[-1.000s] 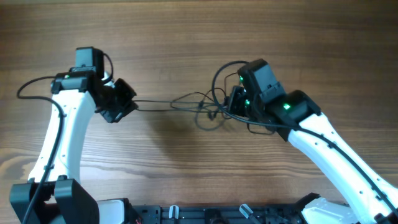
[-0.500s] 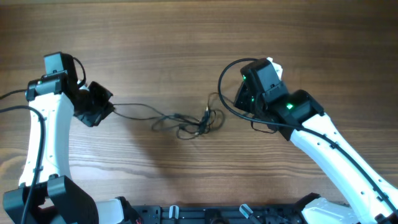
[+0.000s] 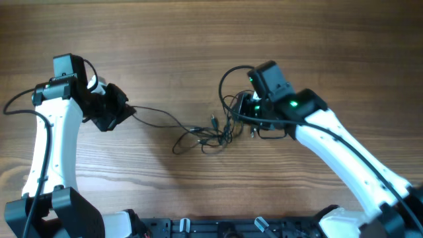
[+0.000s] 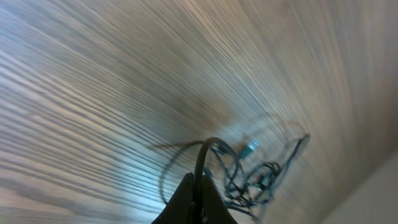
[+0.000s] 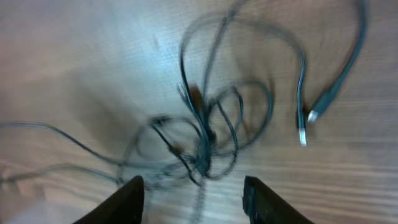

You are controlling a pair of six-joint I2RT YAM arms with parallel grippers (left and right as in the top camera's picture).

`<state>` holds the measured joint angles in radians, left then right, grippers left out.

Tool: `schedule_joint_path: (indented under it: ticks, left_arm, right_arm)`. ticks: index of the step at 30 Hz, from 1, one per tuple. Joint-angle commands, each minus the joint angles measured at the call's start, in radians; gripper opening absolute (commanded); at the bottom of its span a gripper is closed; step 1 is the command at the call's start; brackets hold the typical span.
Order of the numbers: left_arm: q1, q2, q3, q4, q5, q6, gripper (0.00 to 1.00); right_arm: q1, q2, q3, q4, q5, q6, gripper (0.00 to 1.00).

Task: Untangle cables

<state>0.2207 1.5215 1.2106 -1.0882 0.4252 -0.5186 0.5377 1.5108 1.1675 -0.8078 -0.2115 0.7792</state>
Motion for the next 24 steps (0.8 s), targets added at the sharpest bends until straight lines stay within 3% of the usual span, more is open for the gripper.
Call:
schedule_joint_path:
  ticks: [1,3,9,19,24]
  left_arm:
    - [0.000,0.005,-0.001,0.004,-0.113,-0.049,0.04]
    - [0.000,0.005,-0.001,0.010,-0.123,-0.074,0.04]
    - [0.000,0.005,-0.001,0.032,-0.128,-0.096,0.04]
    - [0.000,0.005,-0.001,0.021,-0.128,-0.096,0.04]
    - [0.000,0.005,-0.001,0.020,-0.128,-0.096,0.04]
  right_arm:
    - [0.005,0.079,0.008,-0.027,-0.171,-0.102,0.53]
    - [0.013,0.112,0.008,-0.053,-0.210,-0.174,0.56]
    - [0.042,0.161,0.003,-0.045,-0.211,-0.172,0.56]
    - [0.048,0.163,0.003,0.091,-0.274,-0.070,0.56]
    - [0.062,0.191,-0.005,0.076,-0.254,-0.029,0.49]
